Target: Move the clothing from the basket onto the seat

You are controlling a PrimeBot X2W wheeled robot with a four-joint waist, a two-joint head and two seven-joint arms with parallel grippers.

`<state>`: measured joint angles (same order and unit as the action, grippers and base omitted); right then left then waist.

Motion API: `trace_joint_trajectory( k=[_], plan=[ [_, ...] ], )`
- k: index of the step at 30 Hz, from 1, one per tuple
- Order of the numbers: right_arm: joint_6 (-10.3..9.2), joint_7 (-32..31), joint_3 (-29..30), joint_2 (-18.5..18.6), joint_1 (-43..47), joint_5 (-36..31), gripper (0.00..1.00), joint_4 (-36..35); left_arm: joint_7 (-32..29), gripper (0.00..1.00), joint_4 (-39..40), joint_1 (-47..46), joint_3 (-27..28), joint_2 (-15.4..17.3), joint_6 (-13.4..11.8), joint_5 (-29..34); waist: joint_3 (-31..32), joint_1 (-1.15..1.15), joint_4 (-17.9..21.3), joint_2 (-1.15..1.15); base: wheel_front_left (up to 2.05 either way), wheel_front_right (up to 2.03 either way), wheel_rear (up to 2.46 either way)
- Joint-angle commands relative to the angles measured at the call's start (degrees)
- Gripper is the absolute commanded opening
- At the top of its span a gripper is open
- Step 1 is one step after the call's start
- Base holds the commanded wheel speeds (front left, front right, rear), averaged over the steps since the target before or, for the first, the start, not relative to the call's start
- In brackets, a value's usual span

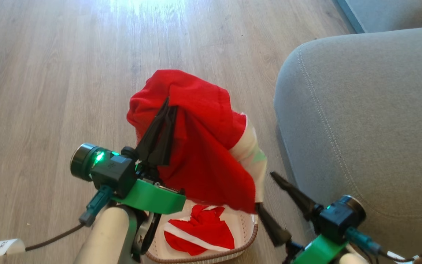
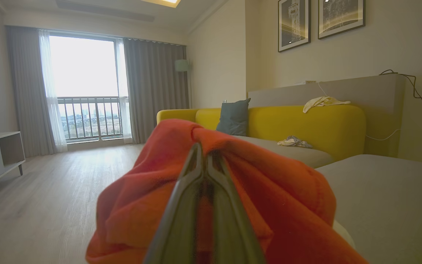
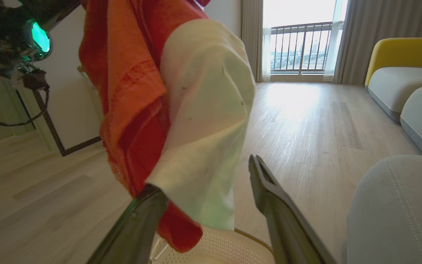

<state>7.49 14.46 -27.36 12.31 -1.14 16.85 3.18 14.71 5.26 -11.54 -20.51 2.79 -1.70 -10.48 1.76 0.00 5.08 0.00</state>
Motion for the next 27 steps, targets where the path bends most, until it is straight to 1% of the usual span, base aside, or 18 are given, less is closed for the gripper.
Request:
trace_joint_trajectory(
  k=[1,3,4,6,11,14,18,23,27],
  plan=[
    [0.00,0.5,-2.9,2.1,-1.1,0.9,1.00,-3.2,0.3,0.00,1.7,-1.9,2.3,0.1,0.1,0.6,0.0,0.00,0.1,0.00,0.00,0.00,0.00],
    [0.00,0.5,-5.4,4.0,-1.1,1.6,1.00,-4.8,0.3,0.00,1.4,-1.9,2.8,0.1,0.2,0.6,0.0,0.00,0.3,0.00,0.00,0.00,0.00],
    [0.00,0.5,-8.0,6.2,-1.0,2.4,1.00,-5.8,0.3,0.00,1.1,-1.9,3.3,0.1,0.3,0.7,0.1,0.00,0.5,0.00,0.00,0.00,0.00],
    [0.00,0.5,-10.1,8.2,-1.1,3.0,1.00,-6.3,0.3,0.00,0.8,-2.0,3.8,0.1,0.4,0.9,0.1,0.00,0.6,0.00,0.00,0.00,0.00],
    [0.00,0.5,-13.5,11.2,-1.6,5.2,1.00,-8.0,0.3,0.00,0.4,-2.2,4.9,0.1,0.6,1.1,0.0,0.00,0.9,0.00,0.00,0.00,0.00],
    [0.00,0.5,-13.0,11.1,-2.1,5.3,1.00,-8.8,0.3,0.00,0.4,-2.4,5.5,0.1,0.8,1.3,-0.1,0.00,0.9,0.00,0.00,0.00,0.00],
    [0.00,0.5,-10.7,9.6,-2.5,3.4,1.00,-8.7,0.3,0.00,0.5,-2.4,5.4,0.1,1.0,1.4,-0.1,0.00,0.7,0.00,0.00,0.00,0.00],
    [0.00,0.5,-10.0,8.3,-3.5,1.7,1.00,-7.8,0.3,0.00,0.6,-2.1,3.1,0.1,1.7,1.8,0.0,0.00,0.0,0.00,0.00,0.00,0.00],
    [0.00,0.5,-10.3,8.0,-4.9,1.4,1.00,-7.3,0.3,0.00,0.7,-2.0,1.4,0.1,1.7,1.9,0.0,0.00,-0.3,0.00,0.00,0.00,0.00]
  ],
)
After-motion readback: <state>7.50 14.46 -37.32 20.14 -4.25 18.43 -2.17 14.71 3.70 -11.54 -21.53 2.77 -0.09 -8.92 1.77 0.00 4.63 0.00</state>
